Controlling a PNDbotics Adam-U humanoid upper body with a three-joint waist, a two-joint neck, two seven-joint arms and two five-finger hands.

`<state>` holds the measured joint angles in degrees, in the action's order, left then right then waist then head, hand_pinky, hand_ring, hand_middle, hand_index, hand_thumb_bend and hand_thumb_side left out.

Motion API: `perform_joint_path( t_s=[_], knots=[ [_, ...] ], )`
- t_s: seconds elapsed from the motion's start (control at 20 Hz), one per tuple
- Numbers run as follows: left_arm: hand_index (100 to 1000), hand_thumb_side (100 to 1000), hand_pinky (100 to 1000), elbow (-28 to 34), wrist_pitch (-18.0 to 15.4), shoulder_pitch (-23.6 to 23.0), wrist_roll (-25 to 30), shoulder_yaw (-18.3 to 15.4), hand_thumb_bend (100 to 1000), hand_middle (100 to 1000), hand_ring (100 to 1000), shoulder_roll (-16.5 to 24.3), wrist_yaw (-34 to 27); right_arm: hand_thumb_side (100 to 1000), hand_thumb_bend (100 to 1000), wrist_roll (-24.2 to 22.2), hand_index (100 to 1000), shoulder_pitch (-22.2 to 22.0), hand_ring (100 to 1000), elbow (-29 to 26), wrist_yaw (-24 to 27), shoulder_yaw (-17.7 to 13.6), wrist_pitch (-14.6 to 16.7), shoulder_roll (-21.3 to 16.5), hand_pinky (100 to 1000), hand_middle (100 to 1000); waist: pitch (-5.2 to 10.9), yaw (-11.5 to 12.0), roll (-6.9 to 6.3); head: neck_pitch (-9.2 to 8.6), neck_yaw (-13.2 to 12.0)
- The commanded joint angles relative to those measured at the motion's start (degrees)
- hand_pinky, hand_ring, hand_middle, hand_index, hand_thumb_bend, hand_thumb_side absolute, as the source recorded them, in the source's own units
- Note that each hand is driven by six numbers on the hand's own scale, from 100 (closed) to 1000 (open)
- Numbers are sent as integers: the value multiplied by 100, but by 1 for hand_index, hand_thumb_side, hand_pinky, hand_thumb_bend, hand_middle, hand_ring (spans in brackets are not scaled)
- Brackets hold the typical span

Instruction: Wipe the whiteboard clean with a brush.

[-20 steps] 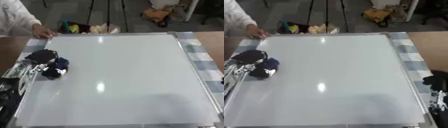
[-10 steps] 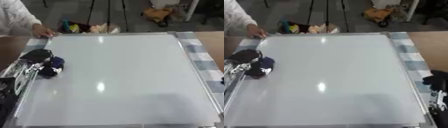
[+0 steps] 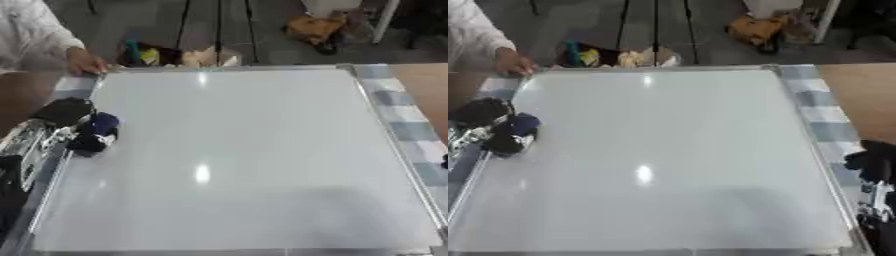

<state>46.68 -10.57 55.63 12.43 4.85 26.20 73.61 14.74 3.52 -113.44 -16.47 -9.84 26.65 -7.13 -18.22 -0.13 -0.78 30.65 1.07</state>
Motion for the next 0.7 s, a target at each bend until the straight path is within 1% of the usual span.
perform_joint_path(
  t_s=[0.05,0.15,0.2,0.25,0.55,0.7],
  knots=[
    [449,720,480,-191,23,-81,-2,-43,100,308,504,226,83,665,100,-14,678,19,531,-116,1,2,22,-35,472,422,59,26,36,-29,-4],
    [449,721,480,-194,6,-80,3,-30,100,308,503,211,84,665,100,-15,678,18,531,-116,4,4,26,-35,472,422,60,21,41,-43,-3],
    [449,741,479,-191,0,-76,4,-27,100,308,503,206,84,671,100,-16,678,18,531,-116,5,5,28,-35,473,422,60,17,42,-45,-6],
    [449,720,479,-186,-3,-71,4,-25,100,307,503,200,84,665,100,-15,678,17,531,-116,7,4,30,-34,473,422,61,13,43,-45,-8],
    [447,726,477,-184,-40,-53,15,4,100,305,502,142,95,665,100,-20,678,13,532,-116,11,2,26,-30,473,422,68,-11,41,-59,-24],
    [446,731,476,-119,-151,-64,61,86,100,304,501,94,62,664,100,-24,678,12,532,-116,15,1,21,-27,473,422,71,-18,39,-60,-26]
  ],
)
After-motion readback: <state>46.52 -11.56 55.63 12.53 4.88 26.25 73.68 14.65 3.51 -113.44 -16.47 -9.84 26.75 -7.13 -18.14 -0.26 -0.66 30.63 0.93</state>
